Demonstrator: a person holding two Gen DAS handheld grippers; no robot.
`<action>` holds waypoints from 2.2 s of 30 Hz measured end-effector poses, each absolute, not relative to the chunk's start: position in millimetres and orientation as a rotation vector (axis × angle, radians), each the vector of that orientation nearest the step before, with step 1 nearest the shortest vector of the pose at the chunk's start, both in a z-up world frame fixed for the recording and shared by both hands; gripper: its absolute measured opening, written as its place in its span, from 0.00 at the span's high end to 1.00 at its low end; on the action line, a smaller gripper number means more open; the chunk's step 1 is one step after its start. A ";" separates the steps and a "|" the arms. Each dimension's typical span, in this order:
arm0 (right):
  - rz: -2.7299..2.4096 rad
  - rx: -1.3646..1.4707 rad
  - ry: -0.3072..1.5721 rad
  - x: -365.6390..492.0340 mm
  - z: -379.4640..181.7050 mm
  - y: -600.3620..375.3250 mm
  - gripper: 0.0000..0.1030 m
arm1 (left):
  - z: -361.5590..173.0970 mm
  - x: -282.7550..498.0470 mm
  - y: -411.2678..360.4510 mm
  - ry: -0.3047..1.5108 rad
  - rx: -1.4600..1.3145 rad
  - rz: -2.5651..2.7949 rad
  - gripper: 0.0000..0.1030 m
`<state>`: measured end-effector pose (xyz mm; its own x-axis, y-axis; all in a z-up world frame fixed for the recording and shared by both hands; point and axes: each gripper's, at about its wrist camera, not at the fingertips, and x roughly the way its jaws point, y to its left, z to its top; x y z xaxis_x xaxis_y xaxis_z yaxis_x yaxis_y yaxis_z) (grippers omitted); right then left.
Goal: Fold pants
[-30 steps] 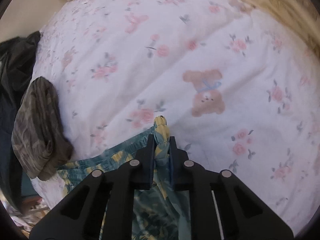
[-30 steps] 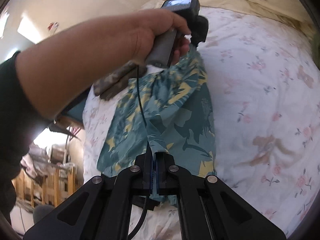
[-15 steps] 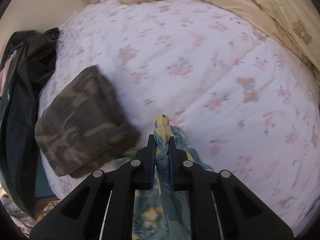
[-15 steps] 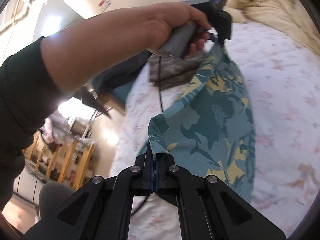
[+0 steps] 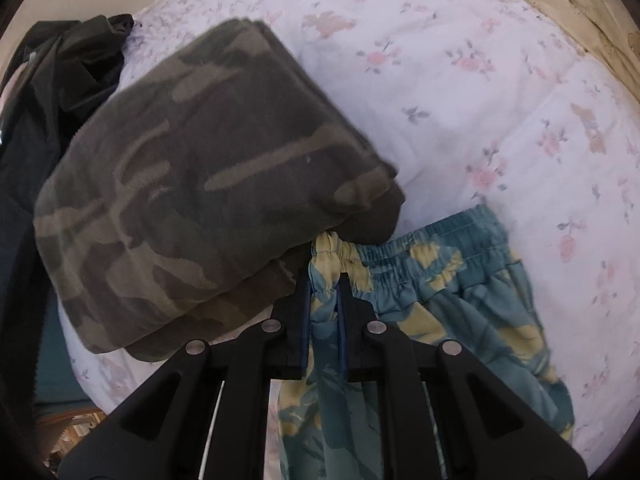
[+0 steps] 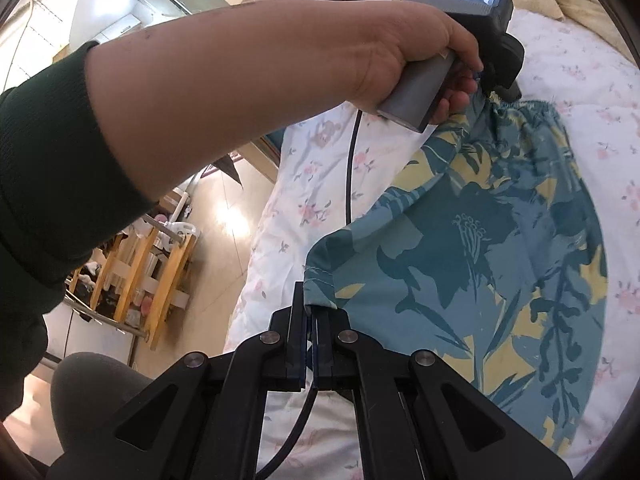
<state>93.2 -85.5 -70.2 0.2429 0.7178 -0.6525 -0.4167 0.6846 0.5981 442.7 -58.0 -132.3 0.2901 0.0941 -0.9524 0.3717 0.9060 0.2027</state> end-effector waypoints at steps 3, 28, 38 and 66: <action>0.790 0.345 1.095 97.6 -77.2 -82.8 1.00 | -140.3 441.8 -59.4 1.261 0.458 -0.202 0.87; 0.789 0.200 1.249 93.4 -153.3 29.8 0.95 | -26.8 233.0 141.1 1.140 0.141 -0.119 0.21; 0.846 0.258 1.263 50.1 -142.6 0.5 0.95 | -96.3 208.1 150.3 1.260 0.010 -0.146 0.21; 0.396 0.920 1.351 73.2 -212.4 -262.9 0.41 | -164.3 171.5 86.7 1.500 0.092 -0.369 0.65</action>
